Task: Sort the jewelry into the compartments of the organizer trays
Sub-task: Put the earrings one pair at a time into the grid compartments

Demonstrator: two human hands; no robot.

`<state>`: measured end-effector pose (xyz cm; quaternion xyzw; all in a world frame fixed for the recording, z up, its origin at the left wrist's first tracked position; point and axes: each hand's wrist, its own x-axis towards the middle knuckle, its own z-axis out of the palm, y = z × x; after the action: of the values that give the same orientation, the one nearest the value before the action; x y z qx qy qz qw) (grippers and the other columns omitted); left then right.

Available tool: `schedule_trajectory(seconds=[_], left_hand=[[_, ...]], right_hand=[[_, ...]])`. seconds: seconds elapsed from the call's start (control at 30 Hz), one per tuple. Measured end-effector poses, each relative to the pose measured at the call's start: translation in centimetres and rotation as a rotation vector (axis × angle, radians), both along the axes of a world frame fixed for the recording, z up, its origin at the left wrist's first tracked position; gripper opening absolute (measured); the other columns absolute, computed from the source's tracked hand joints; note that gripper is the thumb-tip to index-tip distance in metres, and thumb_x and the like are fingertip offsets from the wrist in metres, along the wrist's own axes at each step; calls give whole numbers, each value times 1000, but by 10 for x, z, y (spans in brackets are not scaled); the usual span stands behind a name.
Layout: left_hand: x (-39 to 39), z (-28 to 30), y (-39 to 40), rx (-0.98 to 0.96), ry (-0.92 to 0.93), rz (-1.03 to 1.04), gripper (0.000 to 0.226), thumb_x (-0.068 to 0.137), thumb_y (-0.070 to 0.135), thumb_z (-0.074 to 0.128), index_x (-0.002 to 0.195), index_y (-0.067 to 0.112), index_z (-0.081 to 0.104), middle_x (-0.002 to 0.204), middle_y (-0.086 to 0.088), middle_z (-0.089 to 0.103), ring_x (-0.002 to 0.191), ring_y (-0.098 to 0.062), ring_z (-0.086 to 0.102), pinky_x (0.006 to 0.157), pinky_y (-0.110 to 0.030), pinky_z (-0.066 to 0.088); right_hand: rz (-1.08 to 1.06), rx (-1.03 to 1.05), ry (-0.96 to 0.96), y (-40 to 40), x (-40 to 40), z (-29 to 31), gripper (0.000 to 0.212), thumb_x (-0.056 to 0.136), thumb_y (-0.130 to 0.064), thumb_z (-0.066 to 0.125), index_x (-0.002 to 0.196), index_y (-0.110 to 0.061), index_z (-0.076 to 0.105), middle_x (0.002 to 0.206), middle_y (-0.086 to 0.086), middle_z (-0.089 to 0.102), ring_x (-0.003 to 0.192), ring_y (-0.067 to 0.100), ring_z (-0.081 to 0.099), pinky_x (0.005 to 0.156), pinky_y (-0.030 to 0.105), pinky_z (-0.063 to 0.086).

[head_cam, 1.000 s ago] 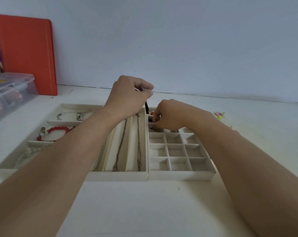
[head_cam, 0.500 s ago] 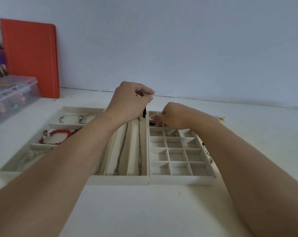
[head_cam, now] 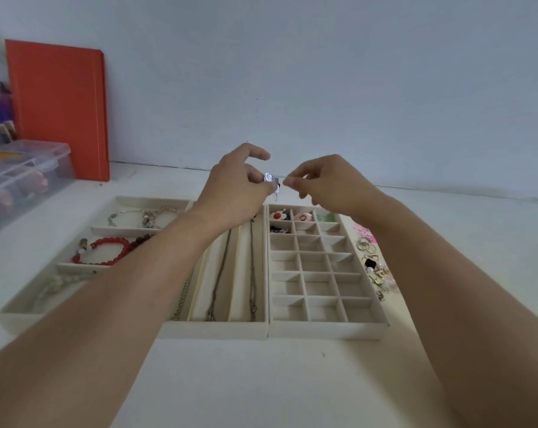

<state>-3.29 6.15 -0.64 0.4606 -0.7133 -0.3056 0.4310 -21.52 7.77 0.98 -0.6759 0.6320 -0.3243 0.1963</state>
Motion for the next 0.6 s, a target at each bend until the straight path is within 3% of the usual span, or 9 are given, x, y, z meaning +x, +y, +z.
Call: schedule_trajectory(seconds=[0.1,0.27,0.4,0.6], left_hand=[[0,-1,2,45,34,-3,40,82,20,81,113,22,55,80,2,75,73,-9,64,50,-9,44],[-1,-2,3,53,-11,-43,43,80,22,82,114,22,56,78,7,77,75,-4,66,67,-18,44],[-2,-5,3,68,-15,-71,39,83,18,79,115,23,57,79,8,78,64,0,61,65,-22,41],[-2,-9,-1,68,-18,-69,35,87,16,76,117,23,61,82,8,77,65,5,61,65,-17,41]], right_hand=[[53,28,-177,6,3,6,18,92,-42,68,92,-26,76,83,-5,74,64,6,60,57,21,43],[91,39,-122,9,2,6,8,89,-30,75,84,-24,78,79,-10,74,65,3,60,54,17,42],[82,88,-101,10,1,5,10,90,-31,74,86,-23,78,82,-9,76,68,5,63,51,13,43],[39,90,-84,8,2,3,13,94,-31,70,89,-19,73,90,-4,75,71,8,65,47,15,40]])
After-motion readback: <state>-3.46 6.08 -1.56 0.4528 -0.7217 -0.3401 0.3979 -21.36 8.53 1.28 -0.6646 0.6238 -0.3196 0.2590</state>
